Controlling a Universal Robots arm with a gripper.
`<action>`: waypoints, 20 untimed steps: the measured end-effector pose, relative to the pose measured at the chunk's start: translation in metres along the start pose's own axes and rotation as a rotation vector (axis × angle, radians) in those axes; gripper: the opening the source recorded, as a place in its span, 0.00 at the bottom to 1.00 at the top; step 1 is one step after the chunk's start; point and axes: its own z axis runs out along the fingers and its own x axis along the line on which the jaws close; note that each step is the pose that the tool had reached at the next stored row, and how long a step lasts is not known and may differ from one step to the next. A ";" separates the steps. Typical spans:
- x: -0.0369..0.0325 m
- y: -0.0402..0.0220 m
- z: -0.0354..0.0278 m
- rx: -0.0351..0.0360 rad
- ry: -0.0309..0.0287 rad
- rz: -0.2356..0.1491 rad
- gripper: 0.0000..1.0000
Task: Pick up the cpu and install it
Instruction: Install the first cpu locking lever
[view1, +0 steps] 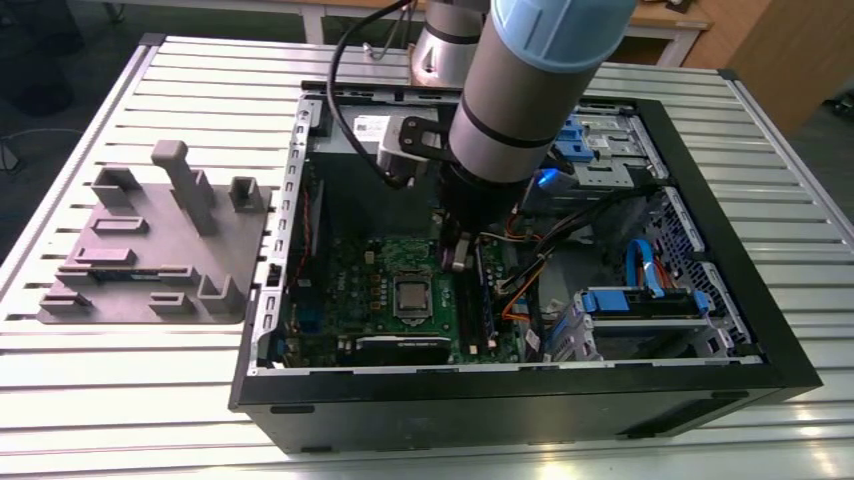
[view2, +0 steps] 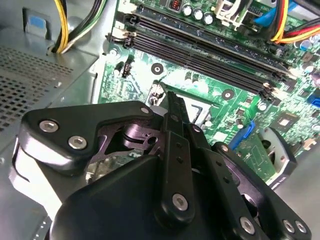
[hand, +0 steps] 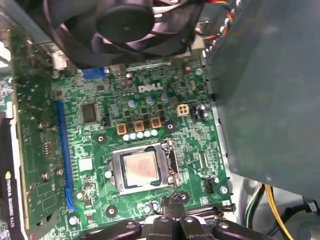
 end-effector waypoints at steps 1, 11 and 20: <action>0.0002 -0.0001 0.0000 0.0009 0.0052 -0.001 0.10; 0.0032 -0.0015 0.0073 0.0074 0.0492 -0.033 0.10; 0.0121 -0.0032 0.0106 0.0070 0.0527 -0.056 0.10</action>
